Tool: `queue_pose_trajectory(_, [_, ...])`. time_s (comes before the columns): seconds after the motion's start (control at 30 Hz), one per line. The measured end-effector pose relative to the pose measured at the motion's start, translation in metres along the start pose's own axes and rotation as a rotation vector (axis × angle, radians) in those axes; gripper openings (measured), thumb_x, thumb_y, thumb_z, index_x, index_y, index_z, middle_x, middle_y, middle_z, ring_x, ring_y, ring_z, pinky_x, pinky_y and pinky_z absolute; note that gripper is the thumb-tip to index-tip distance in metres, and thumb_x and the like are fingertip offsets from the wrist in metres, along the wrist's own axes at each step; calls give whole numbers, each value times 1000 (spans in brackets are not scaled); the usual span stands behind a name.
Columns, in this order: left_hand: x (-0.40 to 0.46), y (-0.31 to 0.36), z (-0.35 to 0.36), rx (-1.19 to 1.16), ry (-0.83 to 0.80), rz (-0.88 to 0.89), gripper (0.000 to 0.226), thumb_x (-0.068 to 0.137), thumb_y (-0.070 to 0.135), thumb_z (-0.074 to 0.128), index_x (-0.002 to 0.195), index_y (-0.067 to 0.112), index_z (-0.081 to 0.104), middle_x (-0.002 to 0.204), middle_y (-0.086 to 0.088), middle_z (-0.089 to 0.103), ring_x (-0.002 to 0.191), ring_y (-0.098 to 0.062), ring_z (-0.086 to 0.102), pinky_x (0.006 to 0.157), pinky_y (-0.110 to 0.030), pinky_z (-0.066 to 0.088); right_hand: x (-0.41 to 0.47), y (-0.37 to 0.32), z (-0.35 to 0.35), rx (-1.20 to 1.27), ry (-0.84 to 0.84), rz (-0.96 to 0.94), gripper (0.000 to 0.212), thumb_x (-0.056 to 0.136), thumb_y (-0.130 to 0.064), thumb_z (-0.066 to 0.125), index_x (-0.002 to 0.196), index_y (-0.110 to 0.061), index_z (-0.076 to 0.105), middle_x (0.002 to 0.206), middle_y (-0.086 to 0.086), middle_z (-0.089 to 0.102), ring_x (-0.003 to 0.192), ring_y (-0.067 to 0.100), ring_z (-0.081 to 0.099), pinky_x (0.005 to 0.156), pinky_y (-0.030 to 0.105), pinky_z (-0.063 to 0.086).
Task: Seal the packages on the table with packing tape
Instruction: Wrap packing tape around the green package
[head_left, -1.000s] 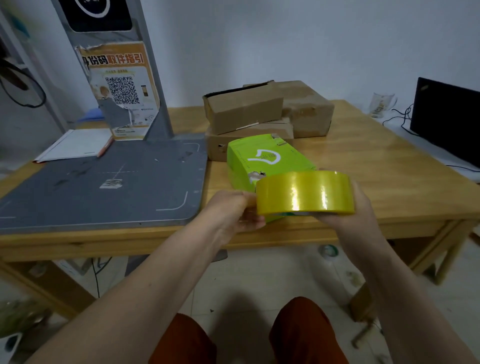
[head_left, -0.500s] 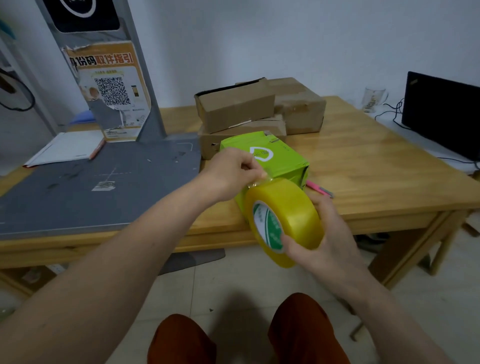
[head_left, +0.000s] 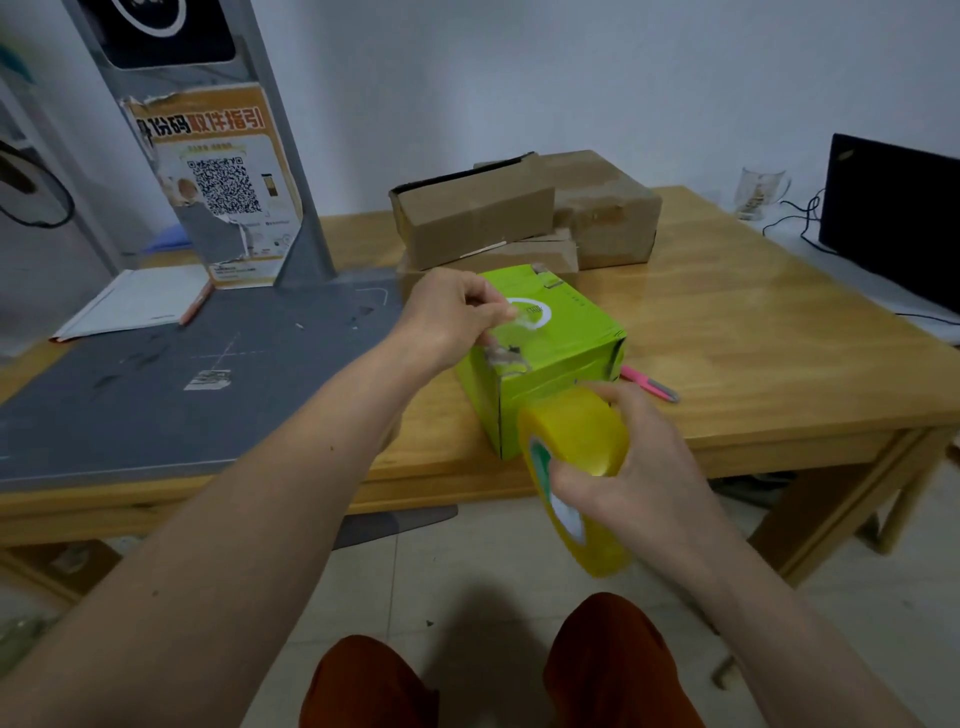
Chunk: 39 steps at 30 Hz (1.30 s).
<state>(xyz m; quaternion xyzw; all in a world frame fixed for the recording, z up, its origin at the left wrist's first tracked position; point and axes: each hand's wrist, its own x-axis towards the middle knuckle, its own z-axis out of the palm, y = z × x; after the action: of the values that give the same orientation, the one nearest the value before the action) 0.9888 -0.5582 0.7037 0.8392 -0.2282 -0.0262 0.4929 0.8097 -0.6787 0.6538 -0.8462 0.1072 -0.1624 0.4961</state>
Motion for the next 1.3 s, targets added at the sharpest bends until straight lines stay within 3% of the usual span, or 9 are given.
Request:
queue_pose_trajectory(0.13, [9, -4, -3, 1, 14, 10, 17, 85, 11, 74, 70, 15, 67, 71, -7, 61, 63, -18, 61, 83, -47, 58, 0, 0, 5, 2, -21, 75, 54, 68, -44, 75, 114, -39, 47, 89, -23, 52, 83, -28, 44, 61, 4, 38])
queue_pose_trajectory(0.23, [16, -10, -5, 4, 54, 8, 20, 84, 10, 75, 68, 17, 65, 69, -7, 60, 64, -18, 58, 85, -50, 56, 4, -7, 6, -12, -11, 60, 63, 60, -56, 72, 114, -38, 46, 91, -25, 53, 88, -10, 53, 67, 9, 38])
queue_pose_trajectory(0.47, [24, -24, 3, 133, 132, 49, 11, 83, 17, 77, 76, 14, 70, 59, 12, 52, 55, 0, 42, 54, -10, 32, 12, -18, 6, -49, 2, 85, 62, 62, -58, 67, 115, -30, 51, 97, -16, 59, 98, 12, 58, 83, 34, 47])
queue_pose_trajectory(0.67, [29, -26, 10, 176, 124, 52, 13, 84, 21, 76, 74, 20, 68, 62, 13, 53, 57, -1, 43, 54, -11, 32, 17, -21, 3, -71, -12, 124, 71, 59, -60, 62, 121, -26, 52, 104, -9, 61, 102, 15, 59, 89, 40, 49])
queue_pose_trajectory(0.87, [33, -32, 13, 229, 94, 39, 11, 83, 23, 77, 75, 22, 69, 66, 11, 56, 66, -8, 48, 65, -25, 35, 21, -16, 4, -88, -8, 131, 68, 61, -60, 63, 119, -27, 52, 98, -16, 56, 100, 13, 57, 86, 34, 47])
queue_pose_trajectory(0.97, [31, -39, 20, 243, 136, 35, 11, 81, 24, 79, 81, 24, 68, 87, 7, 53, 96, -17, 50, 78, -22, 34, 23, -13, 6, -86, -23, 136, 65, 63, -59, 64, 117, -26, 52, 99, -13, 60, 98, 12, 59, 85, 34, 47])
queue_pose_trajectory(1.13, [32, -47, 13, 79, 155, -157, 90, 75, 25, 83, 147, 37, 31, 144, -10, 27, 135, -27, 30, 112, -29, 24, 24, -7, 8, -78, -47, 157, 60, 63, -59, 66, 114, -30, 53, 98, -16, 60, 96, 9, 58, 74, 27, 42])
queue_pose_trajectory(1.23, [23, -47, 16, 79, 308, -136, 64, 85, 18, 74, 142, 25, 45, 140, -12, 38, 131, -28, 38, 112, -34, 31, 25, -6, 11, -78, -62, 172, 61, 64, -58, 68, 116, -31, 52, 102, -15, 59, 99, 10, 57, 77, 28, 44])
queue_pose_trajectory(1.3, [10, -49, 20, 190, 448, 196, 40, 87, -2, 60, 126, 7, 61, 129, -16, 54, 122, -29, 50, 107, -37, 38, 26, -4, 12, -77, -66, 176, 60, 67, -56, 69, 118, -30, 52, 101, -15, 59, 100, 11, 57, 81, 31, 46])
